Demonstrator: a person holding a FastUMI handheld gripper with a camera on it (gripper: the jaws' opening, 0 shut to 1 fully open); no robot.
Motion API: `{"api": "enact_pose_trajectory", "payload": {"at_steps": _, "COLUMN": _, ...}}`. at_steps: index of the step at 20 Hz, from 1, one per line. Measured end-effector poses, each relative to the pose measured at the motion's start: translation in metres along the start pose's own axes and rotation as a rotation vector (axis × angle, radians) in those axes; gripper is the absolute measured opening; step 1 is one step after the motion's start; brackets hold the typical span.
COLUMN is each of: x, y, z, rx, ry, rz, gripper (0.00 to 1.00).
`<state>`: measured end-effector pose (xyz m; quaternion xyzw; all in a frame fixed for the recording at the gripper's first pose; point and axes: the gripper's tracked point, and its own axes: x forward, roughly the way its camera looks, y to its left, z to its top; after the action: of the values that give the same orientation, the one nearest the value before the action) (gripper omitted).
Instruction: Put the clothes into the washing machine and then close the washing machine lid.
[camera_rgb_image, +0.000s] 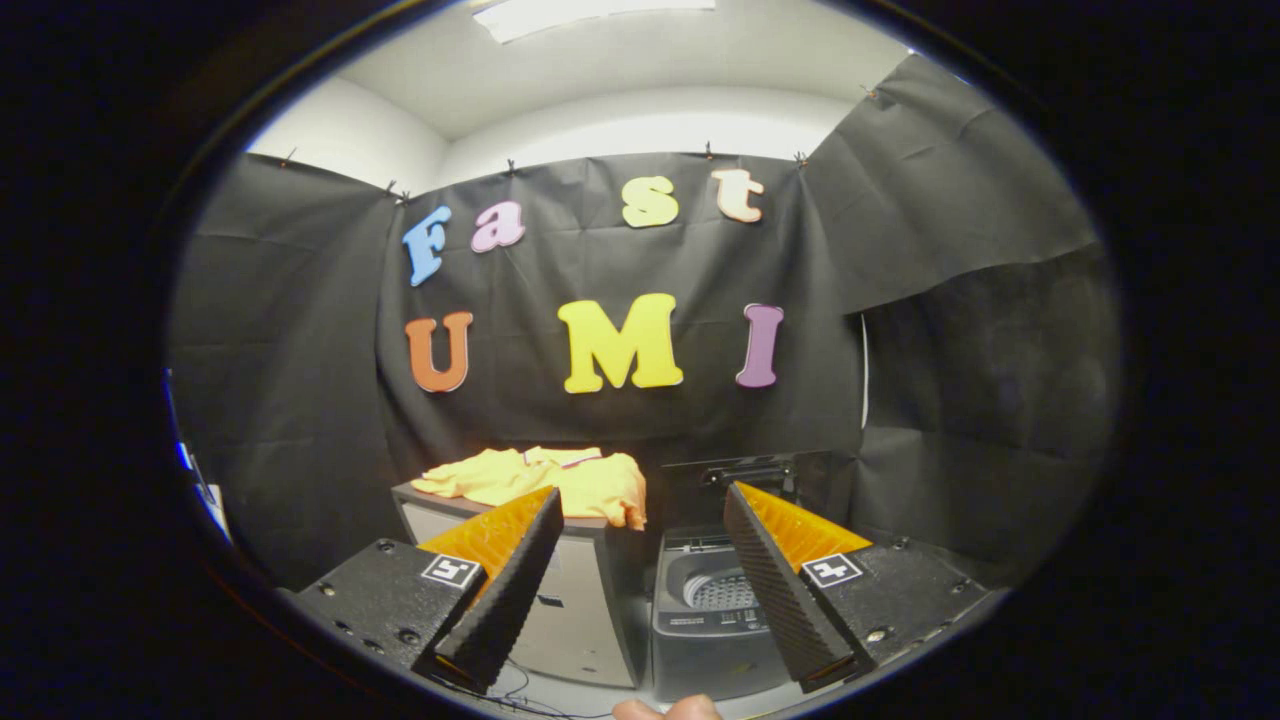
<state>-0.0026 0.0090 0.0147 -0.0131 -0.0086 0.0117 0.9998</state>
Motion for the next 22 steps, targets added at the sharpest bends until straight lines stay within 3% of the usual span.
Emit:
{"api": "enact_pose_trajectory", "payload": {"at_steps": 9, "x": 0.031, "y": 0.056, "z": 0.009, "rx": 0.0, "ry": 0.02, "rz": 0.051, "gripper": 1.0}}
{"api": "enact_pose_trajectory", "payload": {"at_steps": 22, "x": 0.089, "y": 0.164, "z": 0.042, "rx": -0.002, "ry": 0.047, "rz": 0.054, "gripper": 1.0}}
